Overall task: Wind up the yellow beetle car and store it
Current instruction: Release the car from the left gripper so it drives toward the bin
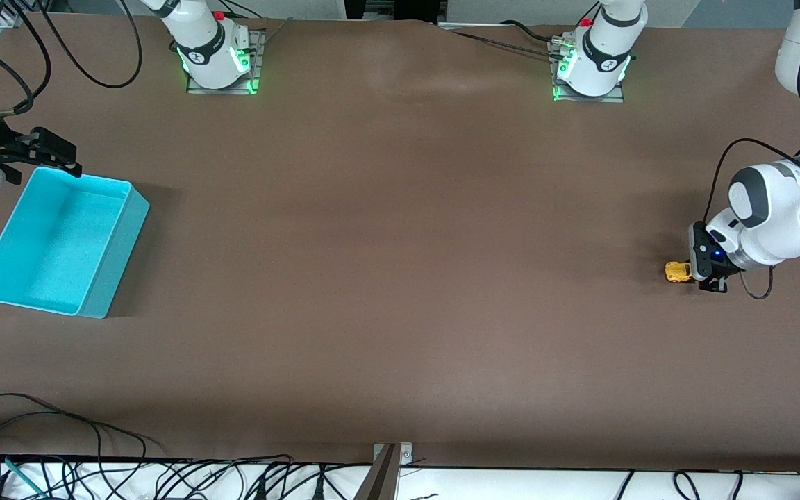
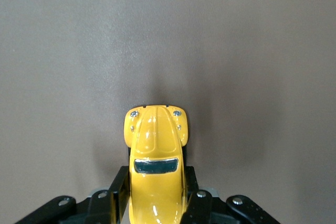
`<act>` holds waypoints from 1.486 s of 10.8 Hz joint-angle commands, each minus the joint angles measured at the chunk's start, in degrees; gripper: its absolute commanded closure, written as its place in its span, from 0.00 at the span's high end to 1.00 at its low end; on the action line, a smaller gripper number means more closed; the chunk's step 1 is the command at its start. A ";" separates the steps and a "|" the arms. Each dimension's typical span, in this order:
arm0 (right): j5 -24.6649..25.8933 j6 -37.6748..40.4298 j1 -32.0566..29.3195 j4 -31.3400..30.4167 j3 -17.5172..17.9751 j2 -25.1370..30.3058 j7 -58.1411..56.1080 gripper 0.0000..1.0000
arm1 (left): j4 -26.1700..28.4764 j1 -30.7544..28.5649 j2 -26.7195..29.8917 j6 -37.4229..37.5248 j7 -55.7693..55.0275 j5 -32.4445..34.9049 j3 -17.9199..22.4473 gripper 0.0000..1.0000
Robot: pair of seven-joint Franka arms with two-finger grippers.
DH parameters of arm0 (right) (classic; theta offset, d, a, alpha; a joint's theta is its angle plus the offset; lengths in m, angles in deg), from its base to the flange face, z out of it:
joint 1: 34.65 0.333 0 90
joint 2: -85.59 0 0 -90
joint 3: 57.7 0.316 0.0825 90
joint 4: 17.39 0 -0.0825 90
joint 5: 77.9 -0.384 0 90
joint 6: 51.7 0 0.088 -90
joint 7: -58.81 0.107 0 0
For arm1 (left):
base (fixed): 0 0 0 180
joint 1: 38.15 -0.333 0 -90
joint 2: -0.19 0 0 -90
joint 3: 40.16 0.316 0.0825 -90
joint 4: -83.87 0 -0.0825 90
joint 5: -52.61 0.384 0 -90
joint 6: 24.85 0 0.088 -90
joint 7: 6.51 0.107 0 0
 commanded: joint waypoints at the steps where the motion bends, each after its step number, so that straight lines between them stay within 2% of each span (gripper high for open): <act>1: -0.14 0.12 -0.04 0.11 -0.25 0.40 -1.35 1.00 | -1.23 -0.94 -3.15 0.22 1.53 1.19 -0.01 0.00; 4: -0.14 0.04 -0.04 0.11 -0.25 0.40 -1.35 1.00 | -1.93 -1.20 -3.41 0.30 2.23 1.19 0.43 0.00; 5: -0.14 0.12 -0.04 0.11 -0.25 0.40 -1.35 1.00 | -2.02 -1.20 -3.24 0.30 2.32 1.19 0.43 0.04; 6: -0.14 0.04 -0.04 0.11 -0.25 0.40 -1.35 1.00 | -2.02 -1.20 -3.15 0.39 2.24 1.10 0.43 0.14; 7: -0.14 0.04 0.05 0.11 -0.25 0.40 -1.35 1.00 | -2.11 -1.20 -3.06 0.39 2.23 1.01 0.43 0.67; 8: -0.14 0.04 -0.04 0.11 -0.25 0.40 -1.35 1.00 | -3.16 -1.20 -3.06 1.26 2.41 1.01 0.34 1.00; 10: -0.14 0.04 -0.04 0.11 -0.25 0.40 -1.35 1.00 | -4.83 -1.38 -2.36 5.64 2.24 0.14 0.08 1.00; 11: -0.14 0.04 0.05 0.11 -0.25 0.40 -1.35 1.00 | -6.84 -1.29 -0.18 11.06 2.06 0.13 -0.01 1.00; 13: -0.14 0.04 -0.04 0.11 -0.25 0.40 -1.35 1.00 | -12.72 -1.03 2.82 23.81 1.45 -0.04 -0.36 1.00; 16: -0.14 0.04 -0.04 0.11 -0.25 0.40 -1.35 1.00 | -20.46 -0.68 3.26 33.41 -2.14 -1.44 -0.89 1.00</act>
